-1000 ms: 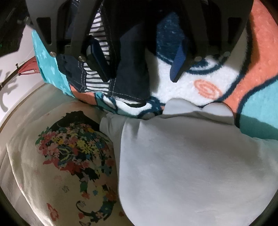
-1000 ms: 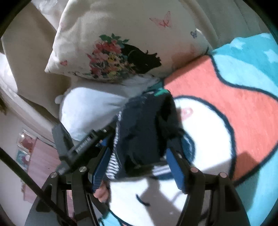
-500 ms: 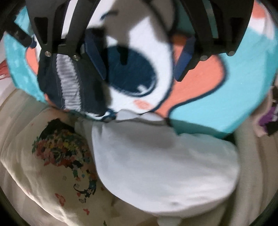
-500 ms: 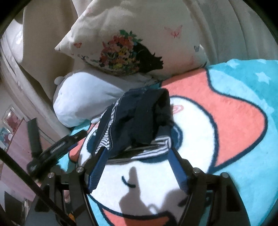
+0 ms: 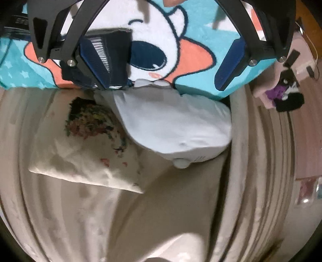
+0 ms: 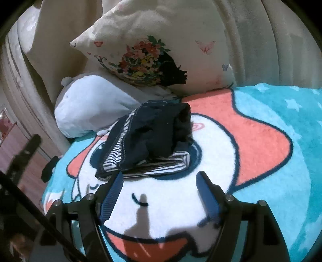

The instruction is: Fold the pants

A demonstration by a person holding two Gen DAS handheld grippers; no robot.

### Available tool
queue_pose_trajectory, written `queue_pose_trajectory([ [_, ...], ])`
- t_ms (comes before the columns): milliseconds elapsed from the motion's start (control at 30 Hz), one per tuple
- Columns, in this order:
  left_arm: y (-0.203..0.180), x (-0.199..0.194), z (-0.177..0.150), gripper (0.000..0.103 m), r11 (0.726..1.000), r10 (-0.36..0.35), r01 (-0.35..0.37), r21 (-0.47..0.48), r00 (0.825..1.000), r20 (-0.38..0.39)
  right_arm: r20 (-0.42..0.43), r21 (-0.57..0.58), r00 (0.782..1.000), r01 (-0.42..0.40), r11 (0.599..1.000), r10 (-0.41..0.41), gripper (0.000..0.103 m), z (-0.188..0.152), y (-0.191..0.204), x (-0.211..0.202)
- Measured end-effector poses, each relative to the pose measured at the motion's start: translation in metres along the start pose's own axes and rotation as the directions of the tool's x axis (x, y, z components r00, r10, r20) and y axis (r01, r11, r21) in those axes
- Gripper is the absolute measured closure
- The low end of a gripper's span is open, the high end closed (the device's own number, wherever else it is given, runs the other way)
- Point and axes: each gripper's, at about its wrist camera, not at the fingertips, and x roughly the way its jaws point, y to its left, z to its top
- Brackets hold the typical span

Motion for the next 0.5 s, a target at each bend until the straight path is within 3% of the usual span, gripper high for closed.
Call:
queue_pose_trajectory([
  [100,-0.004,0.004,0.002,0.000,0.997,-0.071,0.073,0.014,0.993,-0.095,-0.008,-0.028,1.000,0.029,0.999,-0.029,0.024,-0.003,0.005,0.003],
  [267,-0.006,0.019,-0.012,0.000,0.994,-0.104,0.105,-0.011,0.963,-0.250,-0.024,-0.062,0.997,0.068,0.996,-0.070,0.022,-0.004,0.011,0.006],
  [500,-0.008,0.031,-0.029,0.000,0.992,-0.124,0.125,-0.022,0.923,-0.365,-0.036,-0.108,0.992,0.114,0.988,-0.119,0.021,-0.006,0.019,0.012],
])
